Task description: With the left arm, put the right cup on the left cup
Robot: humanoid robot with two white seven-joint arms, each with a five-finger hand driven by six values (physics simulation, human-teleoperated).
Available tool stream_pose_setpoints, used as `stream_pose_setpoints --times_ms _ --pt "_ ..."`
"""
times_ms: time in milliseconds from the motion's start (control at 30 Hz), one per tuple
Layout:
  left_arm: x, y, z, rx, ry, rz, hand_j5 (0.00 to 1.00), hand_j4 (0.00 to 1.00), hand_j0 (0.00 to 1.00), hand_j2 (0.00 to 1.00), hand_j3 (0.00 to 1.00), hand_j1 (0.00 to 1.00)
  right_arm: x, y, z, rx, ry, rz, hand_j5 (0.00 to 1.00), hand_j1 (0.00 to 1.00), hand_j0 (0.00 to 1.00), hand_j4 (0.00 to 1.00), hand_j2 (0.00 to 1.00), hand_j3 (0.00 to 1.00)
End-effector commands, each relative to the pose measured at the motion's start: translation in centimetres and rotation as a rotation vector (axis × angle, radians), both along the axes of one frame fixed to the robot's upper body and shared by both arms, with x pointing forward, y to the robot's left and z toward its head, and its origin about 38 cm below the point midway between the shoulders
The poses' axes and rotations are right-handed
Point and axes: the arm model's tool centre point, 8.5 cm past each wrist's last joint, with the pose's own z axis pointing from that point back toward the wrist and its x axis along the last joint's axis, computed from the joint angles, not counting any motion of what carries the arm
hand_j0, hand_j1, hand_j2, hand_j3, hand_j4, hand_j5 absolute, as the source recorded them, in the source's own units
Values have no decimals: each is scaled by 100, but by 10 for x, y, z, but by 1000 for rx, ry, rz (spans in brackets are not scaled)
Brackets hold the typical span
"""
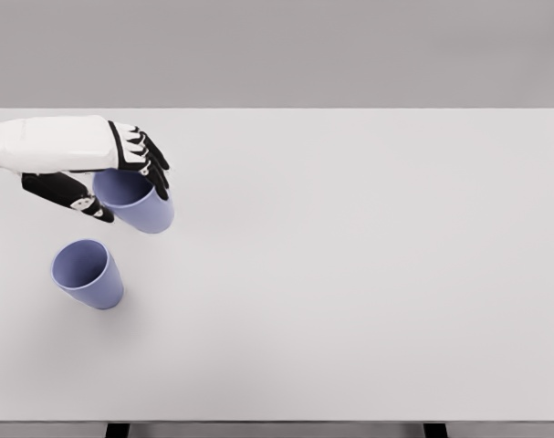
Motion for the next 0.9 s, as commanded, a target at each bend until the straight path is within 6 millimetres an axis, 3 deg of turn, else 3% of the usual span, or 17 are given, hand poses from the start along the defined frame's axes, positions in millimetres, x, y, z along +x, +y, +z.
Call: stream_pose_setpoints --times_ms 0,500,867 --pt "-3 10 4 -4 4 28 65 65 65 65 65 65 0 0 0 1 0 1 100 100 100 100 100 100" --pt "-23 63 21 58 21 149 65 65 65 65 65 65 -1 0 0 1 1 1 100 100 100 100 100 100" --pt "-32 77 3 108 91 173 66 66 66 66 66 66 0 0 0 1 0 1 100 100 100 100 100 100"
